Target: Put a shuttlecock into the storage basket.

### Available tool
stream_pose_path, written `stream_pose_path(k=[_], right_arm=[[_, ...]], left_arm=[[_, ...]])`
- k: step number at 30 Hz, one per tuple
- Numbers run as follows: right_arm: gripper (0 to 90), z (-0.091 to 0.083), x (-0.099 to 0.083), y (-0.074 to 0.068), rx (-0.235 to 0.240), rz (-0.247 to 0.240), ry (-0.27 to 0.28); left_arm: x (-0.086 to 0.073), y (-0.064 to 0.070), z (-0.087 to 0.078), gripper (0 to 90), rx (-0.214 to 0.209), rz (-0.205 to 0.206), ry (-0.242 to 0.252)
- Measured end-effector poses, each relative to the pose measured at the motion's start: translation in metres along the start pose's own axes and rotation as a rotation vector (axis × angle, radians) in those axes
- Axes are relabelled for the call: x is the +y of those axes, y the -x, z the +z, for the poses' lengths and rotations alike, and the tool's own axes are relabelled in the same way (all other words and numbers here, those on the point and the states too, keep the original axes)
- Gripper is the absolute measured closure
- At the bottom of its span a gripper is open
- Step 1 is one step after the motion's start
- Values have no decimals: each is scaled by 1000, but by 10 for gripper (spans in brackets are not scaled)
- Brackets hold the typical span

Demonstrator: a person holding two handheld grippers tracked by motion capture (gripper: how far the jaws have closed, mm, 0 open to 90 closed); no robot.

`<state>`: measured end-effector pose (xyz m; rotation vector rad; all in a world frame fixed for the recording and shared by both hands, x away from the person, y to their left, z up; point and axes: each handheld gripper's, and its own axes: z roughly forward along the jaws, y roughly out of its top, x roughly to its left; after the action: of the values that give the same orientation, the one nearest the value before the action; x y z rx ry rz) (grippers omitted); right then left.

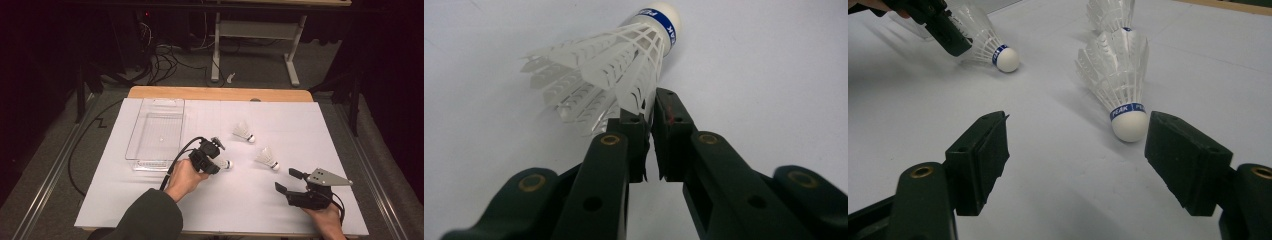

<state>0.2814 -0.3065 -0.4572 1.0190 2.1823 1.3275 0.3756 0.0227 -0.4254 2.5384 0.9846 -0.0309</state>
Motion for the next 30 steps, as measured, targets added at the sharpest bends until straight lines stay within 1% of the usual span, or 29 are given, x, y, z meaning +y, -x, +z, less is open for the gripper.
stream_pose_path(k=[1,2,3,4,5,8,11,12,16,21,25,28,30], right_arm=[[259,0,0,0,0,0,-1],[259,0,0,0,0,-1,-2],[259,0,0,0,0,-1,-2],[259,0,0,0,0,-1,-2],[259,0,0,0,-1,-2,-3],[259,1,0,0,-1,-3,-11],[259,1,0,0,-1,-1,-11],[259,1,0,0,-1,-1,-11],[259,1,0,0,0,-4,-10],[259,1,0,0,0,-1,-8],[259,1,0,0,2,0,-7],[259,1,0,0,4,0,-5],[259,1,0,0,4,1,-6]], left_arm=[[0,0,0,856,-1,2,3],[0,1,0,884,-7,10,5],[0,1,0,891,-6,23,14],[0,2,-1,891,-2,30,23],[0,2,-2,892,-9,31,32],[2,1,-7,895,-6,40,51],[4,1,-10,896,-13,43,56],[5,2,-11,896,-11,50,52],[6,4,-15,898,-11,68,64],[5,6,-16,899,-15,77,77],[4,8,-18,899,-16,81,101],[4,9,-21,899,-29,81,121],[3,9,-23,899,-31,84,134]])
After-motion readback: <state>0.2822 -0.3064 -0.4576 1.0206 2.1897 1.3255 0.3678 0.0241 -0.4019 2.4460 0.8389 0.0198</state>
